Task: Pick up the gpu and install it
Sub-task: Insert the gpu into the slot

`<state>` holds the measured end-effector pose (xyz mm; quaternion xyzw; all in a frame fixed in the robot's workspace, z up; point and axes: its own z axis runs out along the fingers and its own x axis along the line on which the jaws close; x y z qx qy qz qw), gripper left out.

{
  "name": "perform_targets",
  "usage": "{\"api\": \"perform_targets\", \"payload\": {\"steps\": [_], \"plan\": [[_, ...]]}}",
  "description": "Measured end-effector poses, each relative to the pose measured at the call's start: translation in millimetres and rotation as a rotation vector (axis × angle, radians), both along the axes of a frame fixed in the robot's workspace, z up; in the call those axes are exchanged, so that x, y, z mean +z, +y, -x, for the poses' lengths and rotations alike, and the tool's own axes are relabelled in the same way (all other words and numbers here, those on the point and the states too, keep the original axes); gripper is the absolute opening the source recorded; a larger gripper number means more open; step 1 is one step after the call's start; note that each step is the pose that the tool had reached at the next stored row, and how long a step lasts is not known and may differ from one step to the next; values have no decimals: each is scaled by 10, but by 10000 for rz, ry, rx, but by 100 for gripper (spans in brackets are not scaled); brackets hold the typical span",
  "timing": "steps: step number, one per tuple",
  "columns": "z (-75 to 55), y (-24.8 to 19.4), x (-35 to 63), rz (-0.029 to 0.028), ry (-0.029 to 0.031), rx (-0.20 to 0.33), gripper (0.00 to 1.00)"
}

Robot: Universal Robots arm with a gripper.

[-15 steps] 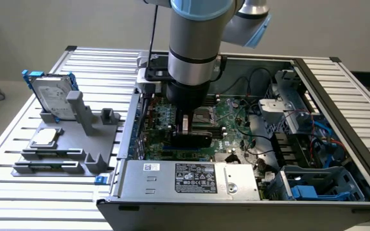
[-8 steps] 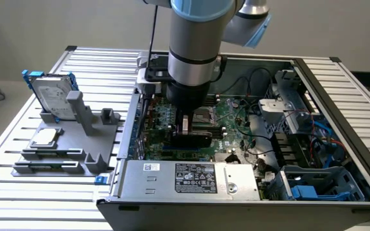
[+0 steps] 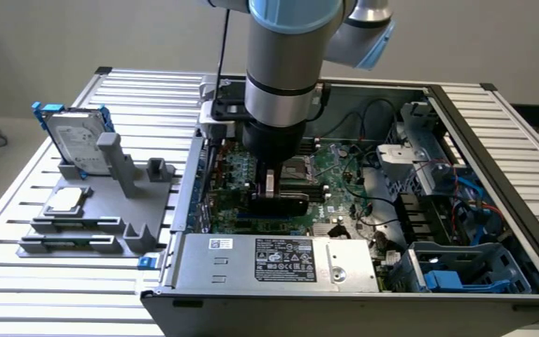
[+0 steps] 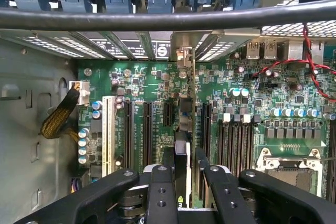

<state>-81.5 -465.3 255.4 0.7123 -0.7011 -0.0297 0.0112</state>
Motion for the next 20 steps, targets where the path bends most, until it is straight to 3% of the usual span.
{"api": "perform_targets", "payload": {"steps": [2, 6, 11, 15, 18, 20], "plan": [[-1, -1, 7, -18, -2, 0, 28], [-3, 0, 73, -41, -2, 0, 46], [-2, 0, 262, -42, 2, 0, 46], [-3, 0, 340, -51, 2, 1, 46], [-3, 0, 340, -54, 3, 0, 38], [-3, 0, 340, -53, 3, 1, 26]]}}
